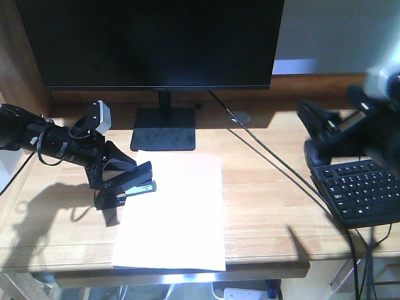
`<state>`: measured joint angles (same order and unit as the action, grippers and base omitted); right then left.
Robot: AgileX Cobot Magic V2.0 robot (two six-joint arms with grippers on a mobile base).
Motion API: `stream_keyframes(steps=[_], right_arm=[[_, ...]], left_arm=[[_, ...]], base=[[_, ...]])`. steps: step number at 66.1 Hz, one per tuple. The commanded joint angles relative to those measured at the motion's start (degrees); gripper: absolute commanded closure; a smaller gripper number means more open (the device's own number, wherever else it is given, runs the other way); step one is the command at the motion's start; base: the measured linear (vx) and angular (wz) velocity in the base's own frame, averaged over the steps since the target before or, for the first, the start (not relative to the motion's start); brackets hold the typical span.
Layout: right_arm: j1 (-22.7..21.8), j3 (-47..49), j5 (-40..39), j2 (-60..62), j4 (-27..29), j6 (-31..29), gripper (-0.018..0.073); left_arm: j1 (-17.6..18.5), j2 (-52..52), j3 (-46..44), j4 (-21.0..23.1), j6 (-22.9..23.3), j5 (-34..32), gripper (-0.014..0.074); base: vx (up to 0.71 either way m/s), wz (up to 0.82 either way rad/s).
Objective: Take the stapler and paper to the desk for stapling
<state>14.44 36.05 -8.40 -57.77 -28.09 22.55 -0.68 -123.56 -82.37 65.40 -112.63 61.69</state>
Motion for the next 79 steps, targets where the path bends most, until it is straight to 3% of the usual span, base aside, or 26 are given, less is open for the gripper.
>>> stream_keyframes(steps=[1, 21, 40, 79], right_arm=[[-0.19, -2.70, -4.33, 7.29, 0.14, -0.25, -0.0001], [-0.19, -13.55, -1.35, 26.76, 0.20, 0.25, -0.0001], [-0.19, -20.83, 8.40, 40.26, 1.04, 6.17, -0.0001], [-0.19, -23.78, 9.46, 43.86, 1.35, 7.52, -0.0001]], left_arm=[[0.21, 3.77, -1.23, 3.43, 0.54, 1.93, 0.0603], [0.21, 3.77, -1.23, 3.43, 0.54, 1.93, 0.0603], [0.21, 3.77, -1.23, 3.43, 0.54, 1.93, 0.0603], [0.21, 3.77, -1.23, 3.43, 0.54, 1.93, 0.0603]], base=[[0.00, 0.00], [0.00, 0.00], [0.00, 0.00], [0.00, 0.00]])
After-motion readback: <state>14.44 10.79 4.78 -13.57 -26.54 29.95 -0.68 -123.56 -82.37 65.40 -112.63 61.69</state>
